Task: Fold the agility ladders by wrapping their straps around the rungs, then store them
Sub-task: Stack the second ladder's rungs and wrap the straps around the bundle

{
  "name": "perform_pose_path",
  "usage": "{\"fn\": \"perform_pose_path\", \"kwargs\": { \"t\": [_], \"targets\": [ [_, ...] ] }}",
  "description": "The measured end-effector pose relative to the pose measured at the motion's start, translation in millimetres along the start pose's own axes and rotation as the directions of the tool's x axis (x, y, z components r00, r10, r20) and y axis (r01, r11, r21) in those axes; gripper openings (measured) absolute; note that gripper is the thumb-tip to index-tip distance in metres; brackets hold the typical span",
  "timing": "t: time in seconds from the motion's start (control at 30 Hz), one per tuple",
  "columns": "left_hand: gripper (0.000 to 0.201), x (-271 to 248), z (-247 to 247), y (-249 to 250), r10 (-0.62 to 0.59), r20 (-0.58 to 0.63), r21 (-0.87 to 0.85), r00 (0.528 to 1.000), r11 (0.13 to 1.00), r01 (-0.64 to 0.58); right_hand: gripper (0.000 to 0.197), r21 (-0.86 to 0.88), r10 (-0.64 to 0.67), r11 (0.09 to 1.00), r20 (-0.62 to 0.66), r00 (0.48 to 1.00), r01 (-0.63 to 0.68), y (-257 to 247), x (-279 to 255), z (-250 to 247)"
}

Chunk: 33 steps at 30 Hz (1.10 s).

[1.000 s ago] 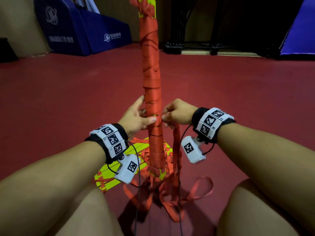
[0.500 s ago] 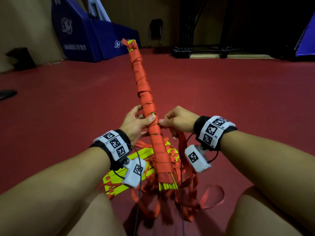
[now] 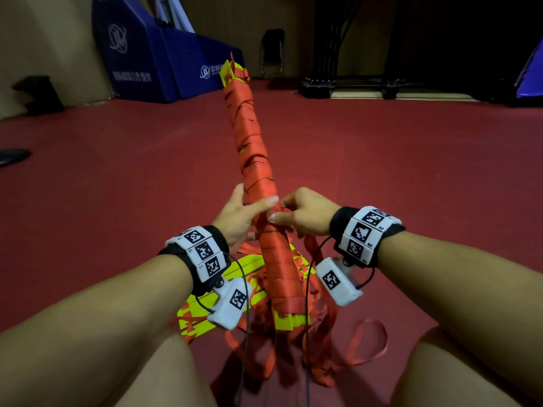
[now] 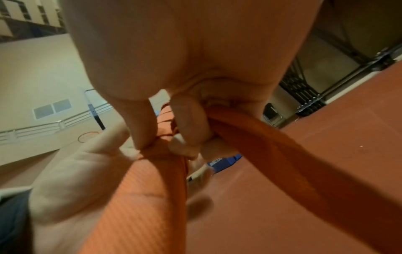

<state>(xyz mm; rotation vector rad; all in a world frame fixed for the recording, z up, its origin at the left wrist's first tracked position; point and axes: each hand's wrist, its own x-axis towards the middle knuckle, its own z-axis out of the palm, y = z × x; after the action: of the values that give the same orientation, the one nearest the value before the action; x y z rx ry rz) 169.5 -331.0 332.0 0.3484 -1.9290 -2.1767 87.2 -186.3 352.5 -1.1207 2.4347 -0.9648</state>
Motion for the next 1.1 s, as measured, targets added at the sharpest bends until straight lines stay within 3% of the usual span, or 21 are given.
{"fn": "perform_pose_path", "kwargs": {
  "t": [0.13,0.27,0.4,0.47,0.53,0.63,0.7,0.8,0.87,0.93,0.97,1.03,1.1],
  "targets": [
    [0.063,4,-8,2,-0.046,0.137,-0.010,0.989,0.999,0.048,0.040,0.169,0.050,0.985,-0.028,0.998,-0.045,3,2,-4],
    [0.098,9,-8,-4,0.070,0.135,0.077,0.988,0.994,-0.081,0.039,0.304,0.101,0.949,-0.063,0.993,-0.077,2,3,-3],
    [0.071,2,-9,2,0.087,0.218,0.187,0.972,0.974,-0.129,0.052,0.399,0.173,0.909,-0.101,0.980,-0.119,4,7,0],
    [0.081,-1,-11,3,0.029,0.265,0.219,0.964,0.972,-0.089,0.051,0.411,0.191,0.902,-0.103,0.976,-0.133,3,7,0],
    [0.091,0,-16,-1,0.057,0.300,0.323,0.952,0.933,-0.157,0.048,0.435,0.214,0.888,-0.102,0.972,-0.149,1,6,-1],
    [0.090,-1,-21,-4,0.124,0.335,0.585,0.934,0.750,-0.310,0.043,0.450,0.235,0.875,-0.077,0.969,-0.177,0,6,1],
    [0.082,-3,-22,0,0.194,0.297,0.751,0.935,0.557,-0.355,0.043,0.427,0.259,0.881,-0.075,0.963,-0.204,-2,7,0],
    [0.072,-4,-18,7,0.274,0.225,0.927,0.935,0.234,-0.291,0.043,0.411,0.276,0.882,-0.060,0.959,-0.228,-5,7,-5],
    [0.071,-5,-18,10,0.273,0.219,0.964,0.937,0.087,-0.251,0.038,0.427,0.264,0.875,-0.028,0.964,-0.227,-5,6,-7],
    [0.069,-8,-19,12,0.225,0.231,0.969,0.947,0.031,-0.244,0.030,0.492,0.256,0.837,0.038,0.966,-0.241,-2,10,-3],
    [0.067,-10,-20,13,0.215,0.254,0.965,0.943,0.017,-0.263,0.038,0.533,0.240,0.808,0.093,0.966,-0.252,1,10,1],
    [0.061,-16,-18,18,0.180,0.251,0.966,0.951,0.019,-0.258,0.076,0.552,0.185,0.784,0.230,0.955,-0.285,19,16,12],
    [0.049,-21,-15,22,0.093,0.197,0.977,0.976,0.069,-0.203,0.092,0.542,0.143,0.786,0.308,0.941,-0.297,16,8,12]
  ]
}}
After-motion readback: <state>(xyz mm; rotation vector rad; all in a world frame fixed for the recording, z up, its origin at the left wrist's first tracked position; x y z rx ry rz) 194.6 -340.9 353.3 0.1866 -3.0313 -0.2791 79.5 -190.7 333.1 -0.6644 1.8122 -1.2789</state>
